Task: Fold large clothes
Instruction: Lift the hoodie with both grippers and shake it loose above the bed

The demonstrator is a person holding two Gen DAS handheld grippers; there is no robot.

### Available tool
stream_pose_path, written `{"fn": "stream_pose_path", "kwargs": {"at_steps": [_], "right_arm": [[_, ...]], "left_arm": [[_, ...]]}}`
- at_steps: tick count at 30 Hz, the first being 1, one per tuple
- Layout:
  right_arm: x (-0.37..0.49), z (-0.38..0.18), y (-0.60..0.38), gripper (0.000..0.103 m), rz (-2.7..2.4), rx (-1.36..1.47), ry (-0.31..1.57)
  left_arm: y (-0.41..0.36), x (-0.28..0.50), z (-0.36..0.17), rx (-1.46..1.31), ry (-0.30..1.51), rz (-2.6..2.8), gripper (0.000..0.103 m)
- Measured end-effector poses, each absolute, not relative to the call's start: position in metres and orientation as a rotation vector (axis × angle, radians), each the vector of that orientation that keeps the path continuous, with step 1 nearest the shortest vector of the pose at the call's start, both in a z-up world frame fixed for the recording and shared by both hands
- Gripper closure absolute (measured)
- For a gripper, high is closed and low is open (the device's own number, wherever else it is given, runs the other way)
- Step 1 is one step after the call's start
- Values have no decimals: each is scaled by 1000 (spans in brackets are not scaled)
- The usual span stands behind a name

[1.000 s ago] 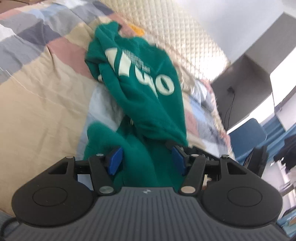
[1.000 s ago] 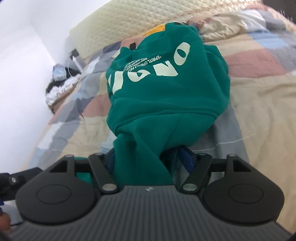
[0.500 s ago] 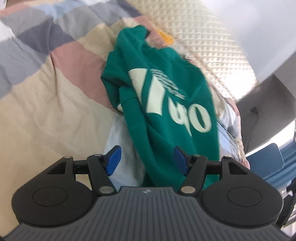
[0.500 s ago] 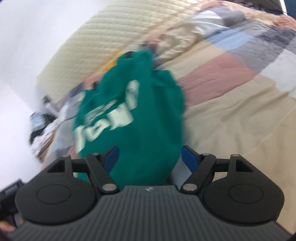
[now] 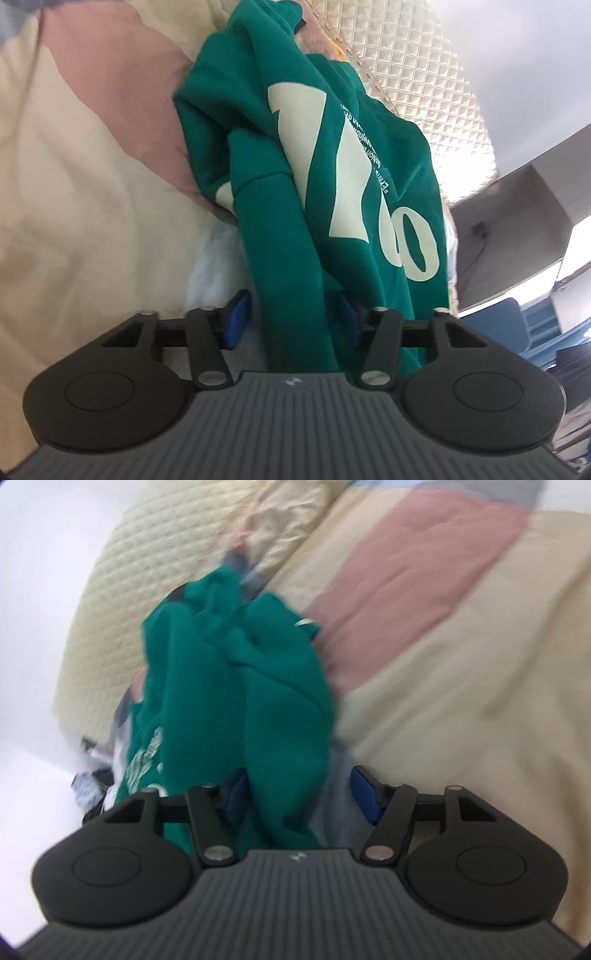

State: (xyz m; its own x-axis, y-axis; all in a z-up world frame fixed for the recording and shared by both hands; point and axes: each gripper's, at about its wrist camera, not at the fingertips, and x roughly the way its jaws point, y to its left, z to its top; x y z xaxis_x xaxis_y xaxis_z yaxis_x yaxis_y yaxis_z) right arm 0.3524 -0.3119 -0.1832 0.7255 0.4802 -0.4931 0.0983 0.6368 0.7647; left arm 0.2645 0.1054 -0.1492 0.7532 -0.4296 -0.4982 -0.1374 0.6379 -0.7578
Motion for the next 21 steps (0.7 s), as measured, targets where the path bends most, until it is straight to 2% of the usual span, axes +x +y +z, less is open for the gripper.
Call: {"fn": "stream_pose_path", "kwargs": {"at_steps": [2,3,4,5,13,21], "right_arm": [[357,-183,-308,74,293,897,752],[357,-183,-307,79,309,908,747],[357,-182,-306,88,329,914,743],[355,-180,-305,93,333,907,734],[314,-112,-311,95,305,740,482],[249,-67,-327,95,268,676,299]], "left_arm": [[106,270,-155,-899,749,-194,69],[108,271,-156,-908,760,-196,83],[109,271,-156,-914,754,-207,91],[109,270,-154,-900,735,-206,94],[134,221,-90,-832,494,-101,97],[147,140,-31,-784,360,-54,98]]}}
